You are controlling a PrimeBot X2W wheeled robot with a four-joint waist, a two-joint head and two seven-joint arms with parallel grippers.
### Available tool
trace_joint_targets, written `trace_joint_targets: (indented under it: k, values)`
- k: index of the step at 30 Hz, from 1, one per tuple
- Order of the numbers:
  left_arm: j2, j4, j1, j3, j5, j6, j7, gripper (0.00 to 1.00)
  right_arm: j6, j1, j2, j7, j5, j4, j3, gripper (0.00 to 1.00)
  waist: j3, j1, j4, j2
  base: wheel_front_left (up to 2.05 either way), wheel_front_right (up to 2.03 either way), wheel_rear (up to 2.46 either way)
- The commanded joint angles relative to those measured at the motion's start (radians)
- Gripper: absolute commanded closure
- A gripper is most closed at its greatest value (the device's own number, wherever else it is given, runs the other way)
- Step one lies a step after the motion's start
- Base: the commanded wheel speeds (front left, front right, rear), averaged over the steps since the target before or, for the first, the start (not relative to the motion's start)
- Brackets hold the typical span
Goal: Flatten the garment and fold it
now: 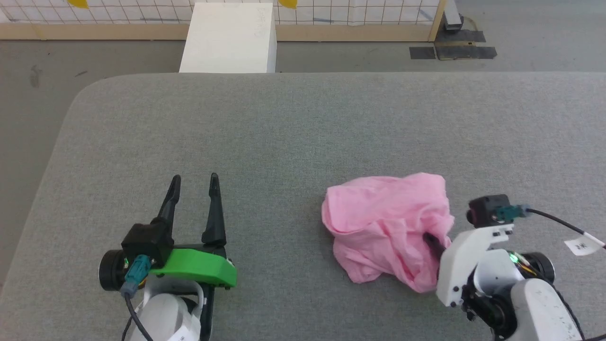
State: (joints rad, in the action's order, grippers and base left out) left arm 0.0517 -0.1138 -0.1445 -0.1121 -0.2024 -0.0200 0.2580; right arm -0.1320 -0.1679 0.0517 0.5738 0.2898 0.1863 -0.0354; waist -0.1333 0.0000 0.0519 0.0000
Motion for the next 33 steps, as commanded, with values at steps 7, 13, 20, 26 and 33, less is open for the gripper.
trace_joint_targets:
  k: [7, 13, 20, 26, 33]
  values:
    - [-0.001, 0.011, 0.012, 0.022, 0.000, -0.011, 0.004, 0.00, 0.001, -0.046, 0.098, 0.001, -0.188, -0.133, -0.123, 1.00, -0.005, 0.0000, -0.069, 0.0000, 0.00, 0.00, 0.00]
    - [-0.001, 0.019, 0.001, 0.037, 0.018, -0.005, 0.004, 0.00, 0.001, -0.101, 0.173, -0.028, -0.233, -0.118, -0.159, 1.00, -0.036, 0.0000, -0.171, 0.0000, 0.00, 0.00, 0.00]
    - [0.005, 0.039, -0.036, 0.056, 0.068, 0.013, 0.004, 0.00, 0.001, -0.198, 0.282, -0.100, -0.201, -0.003, -0.165, 1.00, -0.109, 0.0000, -0.336, 0.0000, 0.00, 0.00, 0.00]
    - [0.028, 0.052, -0.077, 0.055, 0.110, 0.028, 0.004, 0.00, 0.001, -0.319, 0.358, -0.200, -0.182, 0.177, -0.171, 1.00, -0.191, 0.0000, -0.467, 0.0000, 0.00, 0.00, 0.00]
    - [0.071, 0.042, -0.140, 0.026, 0.157, 0.048, 0.002, 0.00, 0.001, -0.480, 0.416, -0.297, -0.184, 0.413, -0.172, 1.00, -0.303, 0.0000, -0.553, 0.0000, 0.00, 0.00, 0.00]
